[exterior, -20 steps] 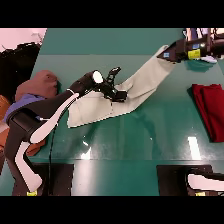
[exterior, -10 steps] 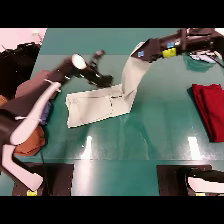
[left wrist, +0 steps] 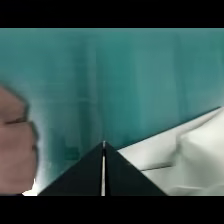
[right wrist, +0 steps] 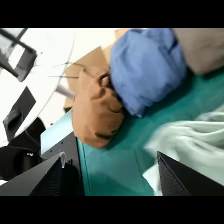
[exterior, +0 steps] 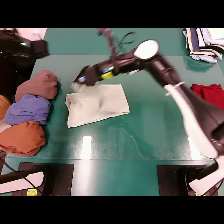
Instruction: Fold the shirts.
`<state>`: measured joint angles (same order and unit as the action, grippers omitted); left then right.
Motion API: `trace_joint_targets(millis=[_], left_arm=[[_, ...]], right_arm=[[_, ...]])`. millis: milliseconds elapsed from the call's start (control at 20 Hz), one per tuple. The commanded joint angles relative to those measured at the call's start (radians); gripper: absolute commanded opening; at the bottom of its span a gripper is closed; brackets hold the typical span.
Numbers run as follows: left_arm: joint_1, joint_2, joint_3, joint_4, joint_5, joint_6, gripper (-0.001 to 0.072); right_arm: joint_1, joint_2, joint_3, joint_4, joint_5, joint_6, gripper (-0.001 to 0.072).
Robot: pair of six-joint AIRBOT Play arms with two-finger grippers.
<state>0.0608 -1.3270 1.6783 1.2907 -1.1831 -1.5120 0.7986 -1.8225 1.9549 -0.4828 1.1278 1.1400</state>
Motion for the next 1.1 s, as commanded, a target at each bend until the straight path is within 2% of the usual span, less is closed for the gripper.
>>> trace_joint_targets(millis=[0,50,250,450,500,550,750,1000,1050], left_arm=[[0.073,0.064,0.000,0.020,-0.063,0.028,0.0025],[0.073,0.064,0.000,0.019,-0.074,0.028,0.0025],[0.073,0.064,0.000,0.011,-0.077,0.029,0.0025],[0.070,0.064,-0.001,-0.005,-0.085,0.028,0.0025],[0.070,0.064,-0.001,-0.022,-0.083,0.028,0.0025],[0.070,0.064,-0.001,-0.036,-0.082,0.028,0.0025],[0.070,0.057,-0.001,-0.046,-0.081,0.028,0.0025],[0.070,0.058,-0.001,-0.047,-0.081,0.027,0.0025],[0.070,0.058,-0.001,-0.050,-0.082,0.027,0.0024]], right_arm=[[0.055,-0.124,0.114,0.006,0.095,-0.010,0.0613],[0.031,-0.115,0.100,-0.022,0.140,0.027,0.0551],[-0.132,0.023,-0.132,-0.231,0.190,0.084,0.0551],[-0.367,0.157,-0.434,-0.374,0.099,0.180,0.0562],[-0.416,0.162,-0.490,-0.370,0.070,0.194,0.0624],[-0.455,0.151,-0.533,-0.343,0.059,0.195,0.0640],[-0.474,0.042,-0.588,-0.228,0.042,0.183,0.0635],[-0.347,-0.132,-0.421,-0.117,0.043,0.167,0.0619],[-0.321,-0.158,-0.377,-0.110,0.042,0.167,0.0555]])
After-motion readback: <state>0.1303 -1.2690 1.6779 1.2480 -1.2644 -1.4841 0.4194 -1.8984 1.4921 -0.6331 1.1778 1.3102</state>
